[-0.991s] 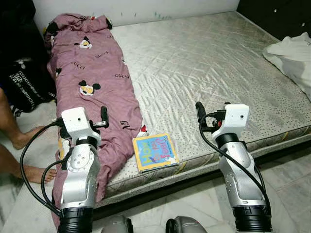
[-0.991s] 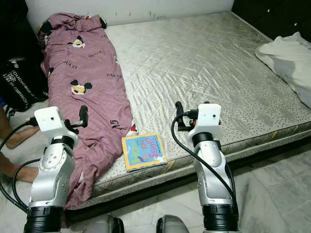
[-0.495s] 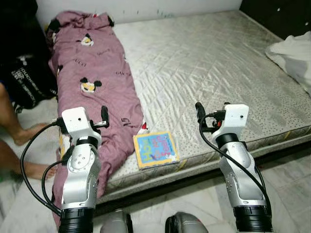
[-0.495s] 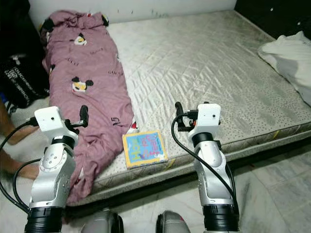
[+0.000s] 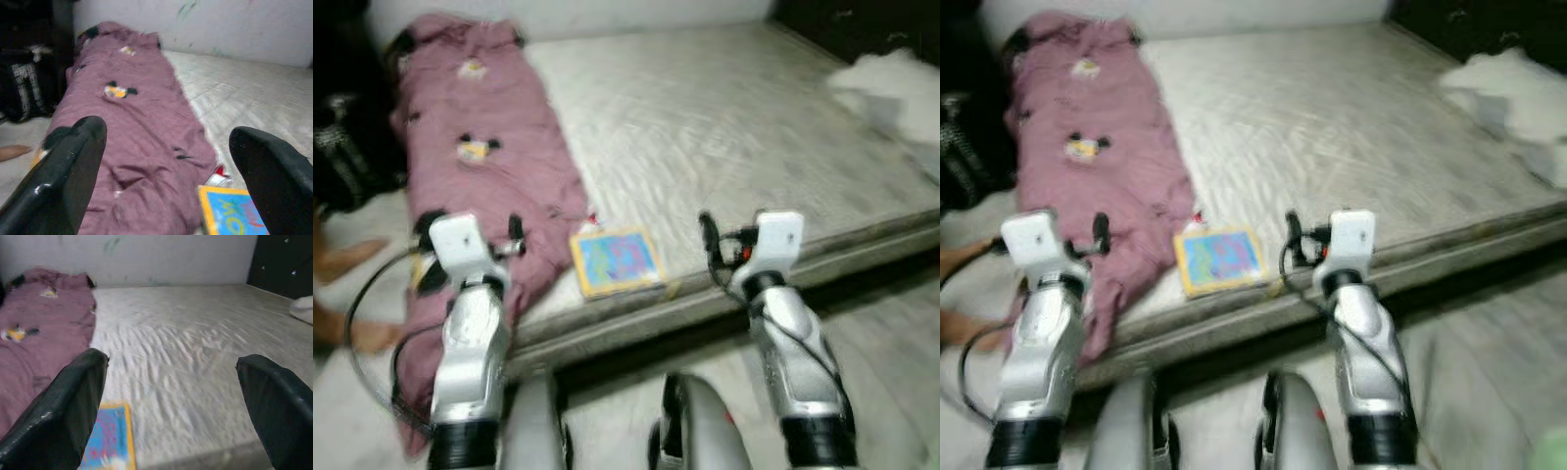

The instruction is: Clean up the room

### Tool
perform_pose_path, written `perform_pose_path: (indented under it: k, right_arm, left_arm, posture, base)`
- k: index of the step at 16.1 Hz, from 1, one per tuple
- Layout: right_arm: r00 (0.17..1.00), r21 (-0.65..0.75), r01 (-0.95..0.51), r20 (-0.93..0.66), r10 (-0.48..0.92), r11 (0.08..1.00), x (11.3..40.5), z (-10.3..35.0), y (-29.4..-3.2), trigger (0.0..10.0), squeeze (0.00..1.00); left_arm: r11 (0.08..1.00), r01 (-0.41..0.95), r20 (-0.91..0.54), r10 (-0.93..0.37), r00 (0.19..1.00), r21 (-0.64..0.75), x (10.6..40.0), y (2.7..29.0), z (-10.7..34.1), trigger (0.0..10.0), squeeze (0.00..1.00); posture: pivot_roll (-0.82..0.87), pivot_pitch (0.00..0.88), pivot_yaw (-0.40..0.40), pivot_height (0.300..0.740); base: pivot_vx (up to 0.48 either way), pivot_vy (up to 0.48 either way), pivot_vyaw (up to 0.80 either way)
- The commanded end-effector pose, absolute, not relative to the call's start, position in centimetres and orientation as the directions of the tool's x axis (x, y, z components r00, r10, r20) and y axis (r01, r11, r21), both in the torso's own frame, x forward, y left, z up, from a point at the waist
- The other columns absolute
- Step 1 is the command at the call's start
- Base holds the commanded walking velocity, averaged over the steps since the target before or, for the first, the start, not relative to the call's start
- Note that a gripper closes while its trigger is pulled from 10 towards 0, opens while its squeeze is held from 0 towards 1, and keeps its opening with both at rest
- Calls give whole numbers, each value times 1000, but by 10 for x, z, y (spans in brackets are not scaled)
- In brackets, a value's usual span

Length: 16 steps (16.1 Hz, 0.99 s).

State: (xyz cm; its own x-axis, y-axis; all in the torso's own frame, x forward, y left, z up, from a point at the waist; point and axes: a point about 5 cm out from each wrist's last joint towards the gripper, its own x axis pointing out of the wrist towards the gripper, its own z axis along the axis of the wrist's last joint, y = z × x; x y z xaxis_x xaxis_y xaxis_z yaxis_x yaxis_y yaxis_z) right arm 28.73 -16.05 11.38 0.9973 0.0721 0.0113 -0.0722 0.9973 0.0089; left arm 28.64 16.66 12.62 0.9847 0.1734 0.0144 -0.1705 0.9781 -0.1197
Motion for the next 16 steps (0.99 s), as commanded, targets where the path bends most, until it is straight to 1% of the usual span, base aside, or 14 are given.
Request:
perform_pose_path:
  k: [1,6,8,11,15,16]
  right_arm:
    - [994,4,-107,30,107,994,293,119,-153,10000,0]
    - [993,-10,-116,21,116,993,294,116,-155,10000,0]
    - [992,-26,-126,20,126,992,293,116,-155,10000,0]
    - [991,-27,-130,22,131,991,293,115,-155,10000,0]
    - [991,-24,-132,24,132,991,292,116,-155,10000,0]
    - [991,-25,-131,24,132,991,292,115,-155,10000,0]
  left_arm:
    - [971,-221,-24,220,975,-93,280,176,117,10000,0]
    - [966,-240,-50,236,970,-97,276,180,113,10000,0]
    - [969,-220,-52,216,975,-110,274,177,112,10000,0]
    - [974,-191,-38,188,981,-124,275,174,114,10000,0]
    - [976,-177,-33,175,984,-125,274,172,115,10000,0]
    - [977,-171,-30,168,985,-127,274,172,115,10000,0]
  posture:
    - [-29,81,-18,609]
    - [-32,79,-18,609]
    - [-34,80,-18,609]
    - [-36,80,-17,609]
    - [-37,77,-15,609]
    - [-37,77,-15,609]
  base:
    - [0,0,0]
    - [0,0,0]
    - [0,0,0]
    - [0,0,467]
    - [0,0,0]
    - [270,0,0]
